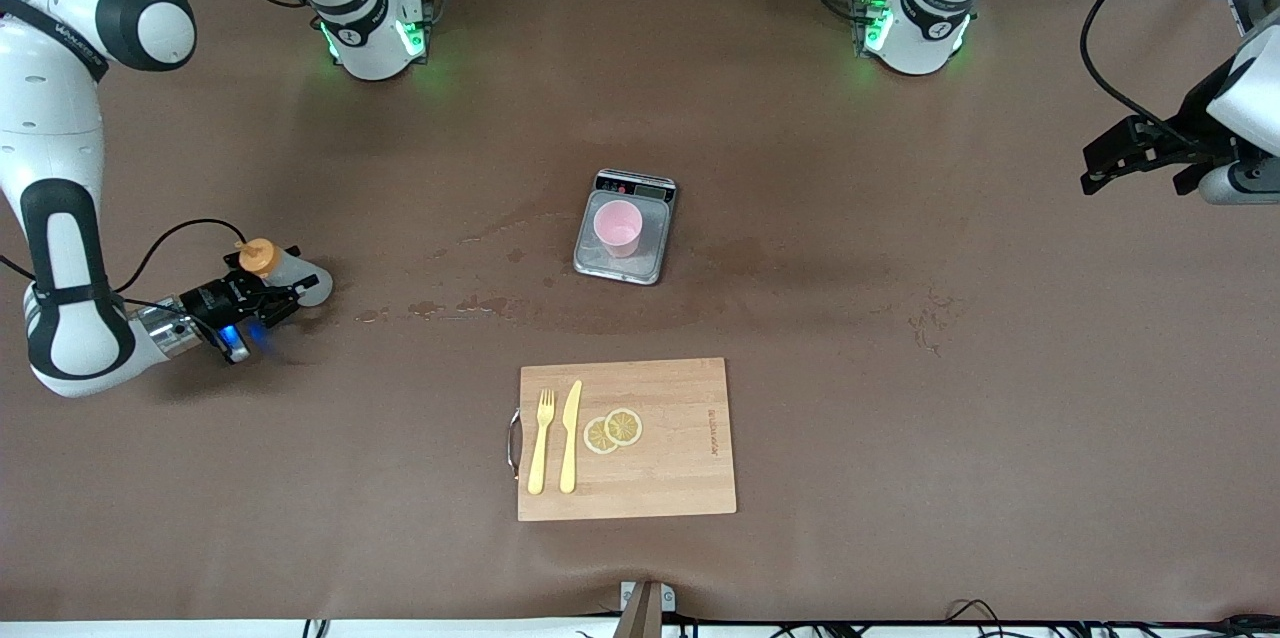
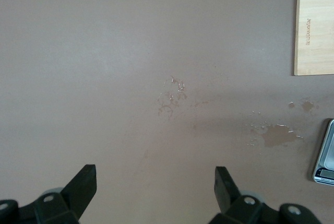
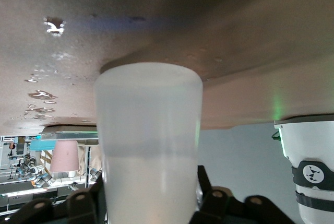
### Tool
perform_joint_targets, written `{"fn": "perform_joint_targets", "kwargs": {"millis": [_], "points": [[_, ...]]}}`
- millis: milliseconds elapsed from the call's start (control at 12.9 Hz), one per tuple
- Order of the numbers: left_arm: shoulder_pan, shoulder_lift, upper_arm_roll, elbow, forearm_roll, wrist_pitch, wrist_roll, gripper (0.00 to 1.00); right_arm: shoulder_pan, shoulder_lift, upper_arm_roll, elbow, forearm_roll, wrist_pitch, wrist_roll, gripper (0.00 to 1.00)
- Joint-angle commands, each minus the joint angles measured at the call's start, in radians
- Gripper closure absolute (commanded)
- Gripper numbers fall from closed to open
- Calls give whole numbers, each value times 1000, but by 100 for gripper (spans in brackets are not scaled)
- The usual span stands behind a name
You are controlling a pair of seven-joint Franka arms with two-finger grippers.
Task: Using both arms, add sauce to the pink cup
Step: 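Carry the white bottle back to its spot with the right gripper, then set the bottle down upright and open the right gripper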
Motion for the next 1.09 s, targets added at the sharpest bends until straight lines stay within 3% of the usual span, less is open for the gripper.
{"fn": "perform_joint_targets", "kwargs": {"millis": [0,233,544,1010], "points": [[2,-33,-2,-14,6,-38,-14,0,-14,-5,8,7,17,-16,9,0],[2,-31,-5,-13,6,-54,-14,0,-14,-29,11,37,20,-48,84,0],[-3,-31,-7,-10,4,-51,-30,0,-15,-51,8,188,9,-180,89,0],[-2,-56,-27,-11,12,-72,-93,0,3,-199,17,274,-28,-194,89,0]]}}
